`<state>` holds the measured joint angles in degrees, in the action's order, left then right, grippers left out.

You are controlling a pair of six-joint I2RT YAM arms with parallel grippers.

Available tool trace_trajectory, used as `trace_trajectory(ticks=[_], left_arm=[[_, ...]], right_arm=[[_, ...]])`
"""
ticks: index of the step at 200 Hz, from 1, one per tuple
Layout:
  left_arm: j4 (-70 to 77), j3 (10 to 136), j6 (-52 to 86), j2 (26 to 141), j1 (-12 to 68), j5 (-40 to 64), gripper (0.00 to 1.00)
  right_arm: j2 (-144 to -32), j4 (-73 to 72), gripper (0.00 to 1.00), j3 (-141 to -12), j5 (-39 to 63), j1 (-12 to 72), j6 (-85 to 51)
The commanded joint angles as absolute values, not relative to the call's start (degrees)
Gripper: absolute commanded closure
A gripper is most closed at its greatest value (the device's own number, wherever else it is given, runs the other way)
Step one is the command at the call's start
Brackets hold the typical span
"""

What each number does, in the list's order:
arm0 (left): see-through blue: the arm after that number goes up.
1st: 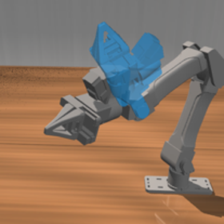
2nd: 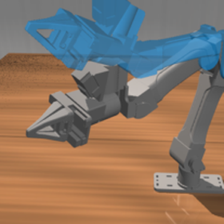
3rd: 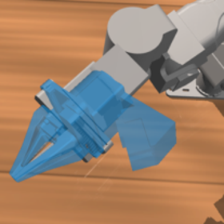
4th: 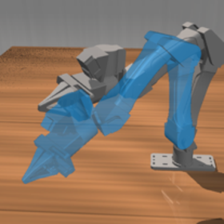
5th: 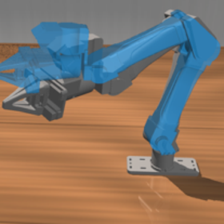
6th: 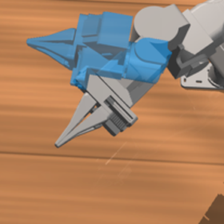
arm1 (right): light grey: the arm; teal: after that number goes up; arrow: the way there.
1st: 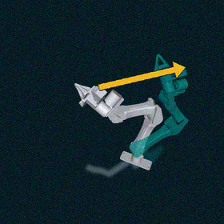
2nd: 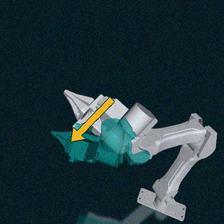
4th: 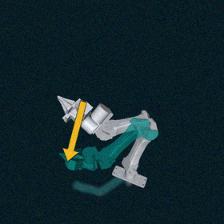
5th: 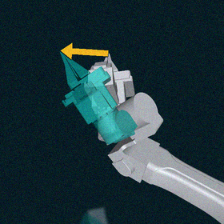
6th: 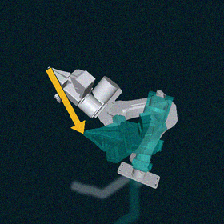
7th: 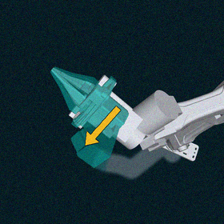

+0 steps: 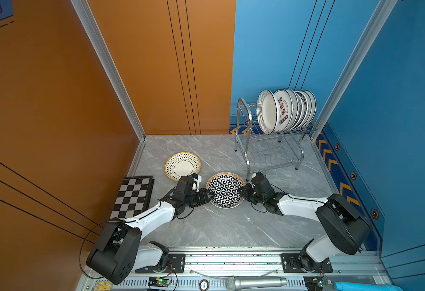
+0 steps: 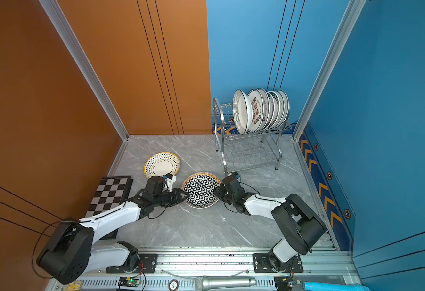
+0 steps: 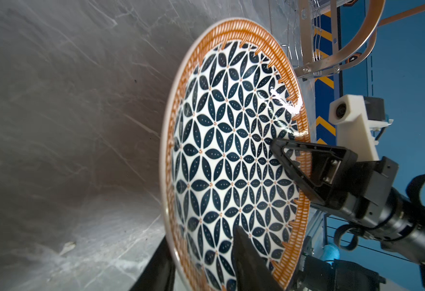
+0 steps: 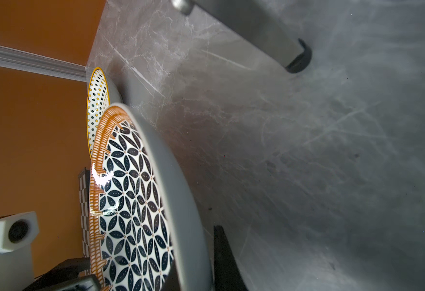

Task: Unload the plates from the dish rack
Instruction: Place the plate on the plate.

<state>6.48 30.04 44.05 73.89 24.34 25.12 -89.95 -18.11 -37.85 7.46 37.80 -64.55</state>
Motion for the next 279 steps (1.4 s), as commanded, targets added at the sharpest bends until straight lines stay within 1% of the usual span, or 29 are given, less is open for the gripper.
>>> trace_trajectory(ticks=[1,19,29,49,73,88,92,103,136,163,187,215,228,231,236,247,279], left_arm=[[7.0,31.8,43.2,74.7,24.1,26.9,0.68],[6.8,31.8,43.2,74.9,24.0,26.9,0.72],[6.5,32.0,43.2,74.8,23.9,26.7,0.72],[5.1,32.4,42.5,74.7,23.6,26.6,0.79],[4.6,32.4,42.3,74.6,23.1,27.0,0.91],[4.6,32.4,42.2,74.5,23.0,27.2,0.95],[4.5,32.4,42.2,74.6,22.9,27.2,0.97],[4.5,32.4,42.1,74.5,22.8,27.5,1.00],[4.2,32.2,42.1,73.9,22.2,27.5,1.00],[3.4,31.7,41.8,71.9,21.0,27.5,1.00],[1.6,31.6,41.4,69.2,18.8,27.2,1.00],[-0.6,31.4,41.0,65.6,14.3,27.9,1.00],[-1.4,31.4,41.0,64.0,11.7,28.4,1.00],[-1.6,31.5,41.0,63.7,11.1,28.6,1.00],[-2.0,31.6,40.9,63.2,10.2,28.9,1.00],[-2.6,32.0,40.8,62.6,8.2,29.4,1.00],[-4.0,33.8,42.1,62.1,2.3,28.8,1.00]], right_arm=[[-89.5,-24.6,1.00,-41.8,9.6,39.2,-65.1],[-89.7,-24.3,1.00,-42.4,9.4,39.7,-64.8],[-89.8,-23.9,1.00,-42.7,9.4,39.8,-64.4],[-89.6,-22.9,1.00,-43.2,9.3,39.8,-63.6],[-89.4,-22.4,1.00,-43.8,9.5,39.8,-62.6],[-89.4,-23.2,1.00,-43.8,9.5,39.8,-62.3],[-89.4,-23.9,1.00,-43.7,9.6,41.4,-62.2],[-89.5,-25.7,0.98,-43.4,9.9,41.7,-62.0],[-90.0,-26.4,0.84,-43.9,10.2,41.7,-61.9],[-89.8,-26.4,0.68,-44.1,10.3,41.4,-61.5],[-89.3,-25.5,0.60,-44.5,10.1,40.9,-60.9],[-88.4,-24.2,0.49,-44.5,10.2,40.6,-59.6],[-87.6,-23.1,0.48,-44.4,9.9,40.6,-58.7],[-87.3,-22.9,0.48,-44.3,9.8,39.0,-58.5],[-86.9,-22.6,0.47,-44.2,9.6,38.6,-58.3],[-86.0,-21.6,0.42,-43.9,9.1,38.3,-57.6],[-83.1,-17.4,0.37,-43.5,8.6,37.2,-54.9]])
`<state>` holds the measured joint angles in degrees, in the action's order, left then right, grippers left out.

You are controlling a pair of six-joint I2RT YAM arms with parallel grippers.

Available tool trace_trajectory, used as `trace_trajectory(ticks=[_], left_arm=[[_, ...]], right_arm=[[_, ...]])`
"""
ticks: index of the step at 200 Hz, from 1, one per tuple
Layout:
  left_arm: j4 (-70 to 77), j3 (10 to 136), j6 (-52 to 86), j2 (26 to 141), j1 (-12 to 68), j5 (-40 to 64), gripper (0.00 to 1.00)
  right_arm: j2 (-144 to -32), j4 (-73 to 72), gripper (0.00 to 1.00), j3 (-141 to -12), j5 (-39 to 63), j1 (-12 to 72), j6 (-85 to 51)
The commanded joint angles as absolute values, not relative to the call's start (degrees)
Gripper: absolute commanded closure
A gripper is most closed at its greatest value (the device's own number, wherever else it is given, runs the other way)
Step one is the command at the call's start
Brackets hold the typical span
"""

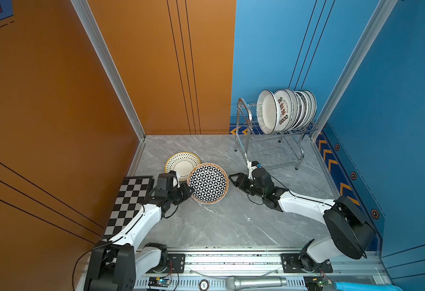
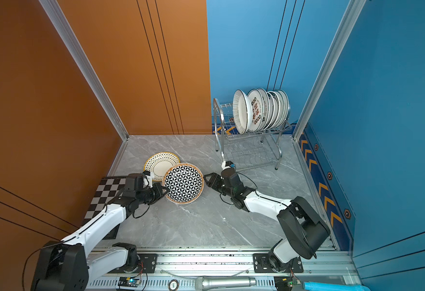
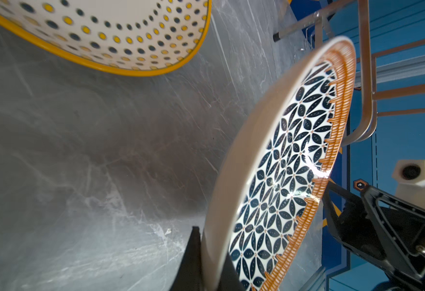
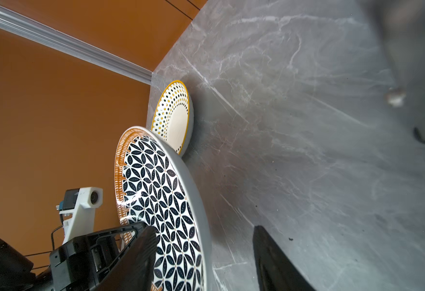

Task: Unload the plates from the dish rack
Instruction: Place the plate on the plate.

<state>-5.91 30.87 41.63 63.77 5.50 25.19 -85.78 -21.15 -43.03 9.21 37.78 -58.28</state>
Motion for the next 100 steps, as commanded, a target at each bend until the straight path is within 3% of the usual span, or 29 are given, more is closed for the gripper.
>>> trace_trajectory(ticks=[1,100], left_arm=[[-4.0,33.9,42.2,62.2,2.1,28.7,1.00],[-0.6,42.6,46.0,71.3,-8.9,23.4,1.00]], right_arm=[[-83.0,-17.3,0.37,-43.5,8.6,37.2,-54.8],[-83.7,-12.0,0.30,-43.8,9.1,36.9,-50.7]])
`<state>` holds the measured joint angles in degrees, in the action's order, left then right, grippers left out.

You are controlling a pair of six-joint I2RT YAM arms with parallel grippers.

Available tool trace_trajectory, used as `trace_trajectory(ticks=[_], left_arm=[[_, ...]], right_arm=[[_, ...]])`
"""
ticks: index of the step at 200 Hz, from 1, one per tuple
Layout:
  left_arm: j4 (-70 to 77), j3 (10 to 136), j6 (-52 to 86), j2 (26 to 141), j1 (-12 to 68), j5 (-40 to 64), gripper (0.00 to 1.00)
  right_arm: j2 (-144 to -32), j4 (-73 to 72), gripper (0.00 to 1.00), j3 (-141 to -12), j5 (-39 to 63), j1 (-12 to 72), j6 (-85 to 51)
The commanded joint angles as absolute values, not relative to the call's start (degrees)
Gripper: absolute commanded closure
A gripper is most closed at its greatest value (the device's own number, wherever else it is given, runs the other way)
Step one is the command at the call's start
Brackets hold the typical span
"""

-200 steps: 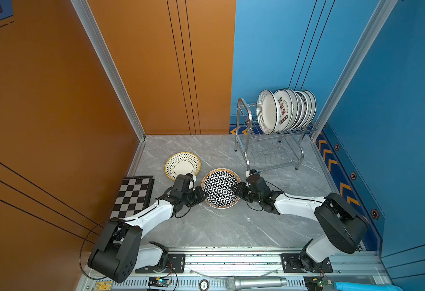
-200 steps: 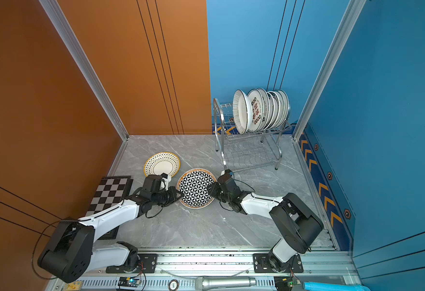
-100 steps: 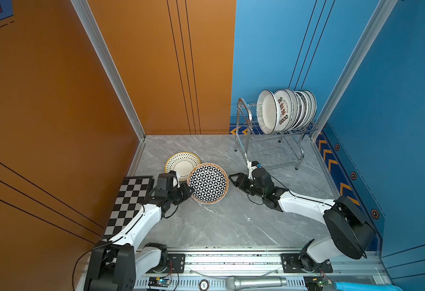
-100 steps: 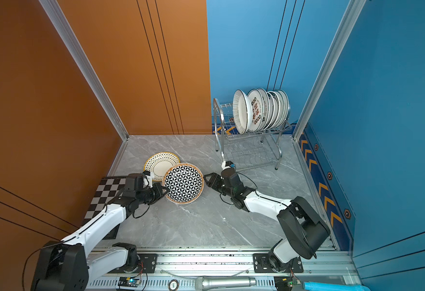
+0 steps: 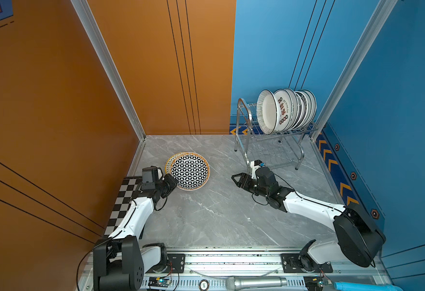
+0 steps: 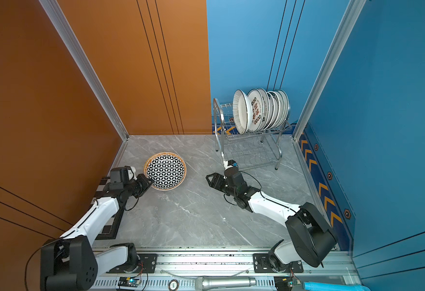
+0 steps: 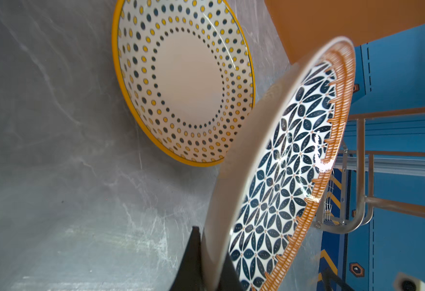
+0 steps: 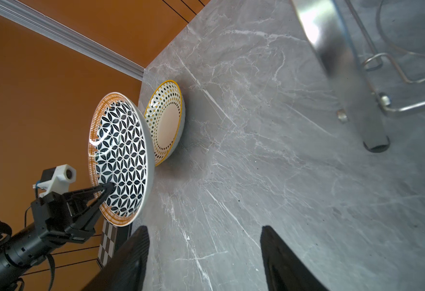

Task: Unload the plates from the dish rack
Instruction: Place the plate on the plate.

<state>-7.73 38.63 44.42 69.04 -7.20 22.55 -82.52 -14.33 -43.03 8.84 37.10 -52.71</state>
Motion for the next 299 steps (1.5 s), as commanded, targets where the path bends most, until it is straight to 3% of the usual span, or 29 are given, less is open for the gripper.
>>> trace_trajectory(ticks=[1,117,299], left_arm=[[-0.5,42.7,46.0,71.5,-9.1,23.3,1.00],[11.5,47.3,49.8,89.8,-13.6,25.5,1.00],[2.3,54.8,46.2,98.2,-12.8,27.2,1.00]], right_arm=[[-83.7,-12.0,0.30,-43.8,9.2,37.0,-50.7],[-82.7,-11.1,0.26,-42.2,11.3,34.8,-49.3],[-79.4,-10.0,0.21,-40.3,12.3,32.7,-49.2]])
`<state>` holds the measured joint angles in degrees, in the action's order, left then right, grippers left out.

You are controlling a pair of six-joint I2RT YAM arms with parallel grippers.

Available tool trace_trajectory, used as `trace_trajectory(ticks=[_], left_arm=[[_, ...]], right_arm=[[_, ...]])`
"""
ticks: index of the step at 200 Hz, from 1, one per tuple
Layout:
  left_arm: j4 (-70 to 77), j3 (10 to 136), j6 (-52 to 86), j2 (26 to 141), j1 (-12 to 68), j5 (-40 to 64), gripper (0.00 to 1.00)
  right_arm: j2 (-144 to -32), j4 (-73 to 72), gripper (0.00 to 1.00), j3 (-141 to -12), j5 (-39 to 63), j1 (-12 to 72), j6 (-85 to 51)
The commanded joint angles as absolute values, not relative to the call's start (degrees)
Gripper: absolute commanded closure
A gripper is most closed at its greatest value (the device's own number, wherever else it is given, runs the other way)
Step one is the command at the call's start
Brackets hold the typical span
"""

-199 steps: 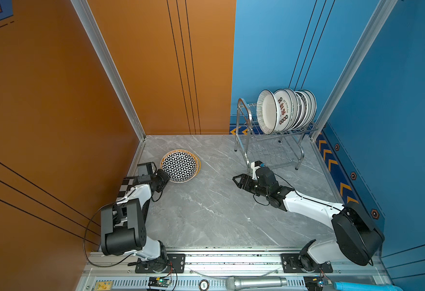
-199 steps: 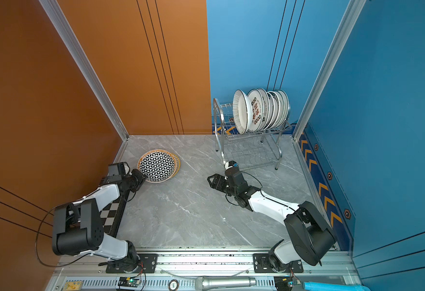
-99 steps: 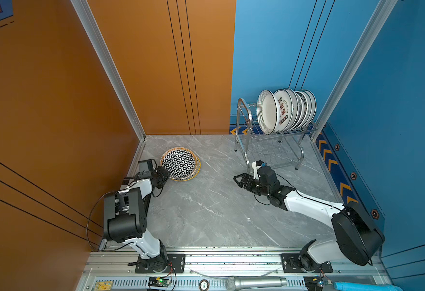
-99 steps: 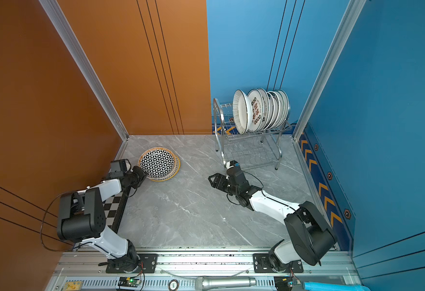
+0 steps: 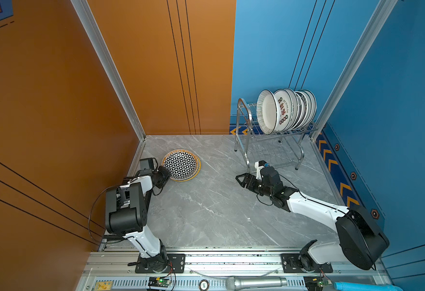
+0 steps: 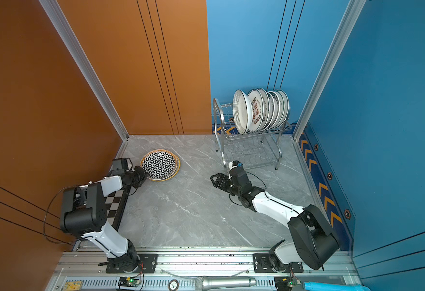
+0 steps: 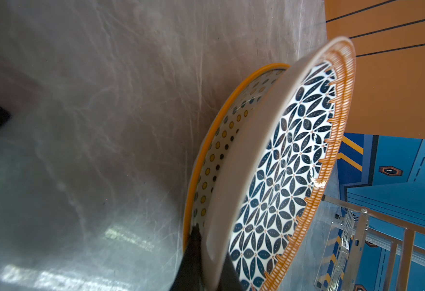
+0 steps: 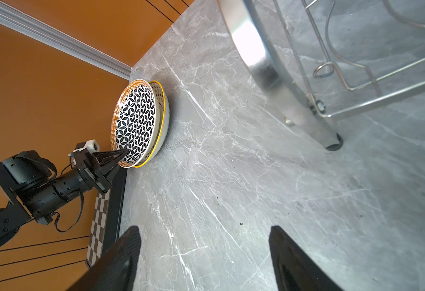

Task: Unload the plates from the dish rack
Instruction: Place the plate on the plate.

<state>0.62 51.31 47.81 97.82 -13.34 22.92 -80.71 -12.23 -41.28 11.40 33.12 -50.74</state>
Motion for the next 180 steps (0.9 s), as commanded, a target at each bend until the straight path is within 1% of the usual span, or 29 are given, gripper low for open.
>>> trace_trajectory(ticks=[1,82,109,126,137,139,143,146,160,180], left_arm=[[2.2,54.8,46.1,98.2,-12.8,27.2,1.00],[-3.0,57.3,43.6,99.9,-12.5,27.2,1.00],[-4.1,57.7,43.2,100.2,-12.5,27.0,0.97],[-5.3,58.3,42.3,100.3,-12.5,26.8,0.96],[-6.6,58.7,41.7,100.3,-12.4,26.3,0.94],[-6.7,58.7,41.6,100.3,-12.4,26.1,0.94],[-7.0,58.7,41.5,100.3,-12.5,25.9,0.93],[-7.2,58.7,41.4,100.3,-12.4,25.8,0.92],[-8.4,58.6,41.0,100.3,-12.4,25.1,0.86],[-8.9,58.7,40.8,100.3,-12.4,24.9,0.75]], right_arm=[[-79.4,-10.0,0.21,-40.2,12.3,32.7,-49.2],[-78.9,-7.5,0.20,-41.1,12.7,32.2,-48.7],[-78.5,-7.0,0.20,-41.3,12.7,32.2,-48.4],[-78.1,-6.3,0.20,-41.4,12.5,32.2,-48.3],[-77.9,-6.0,0.18,-41.5,12.4,32.1,-48.2],[-77.9,-6.0,0.14,-41.5,12.4,32.1,-48.2],[-77.8,-5.9,0.04,-41.5,12.4,32.0,-48.2],[-77.7,-5.8,0.00,-41.6,12.4,32.0,-48.2],[-77.6,-5.5,0.00,-42.0,12.6,32.0,-47.8],[-77.6,-5.3,0.00,-42.3,12.9,32.1,-47.5]])
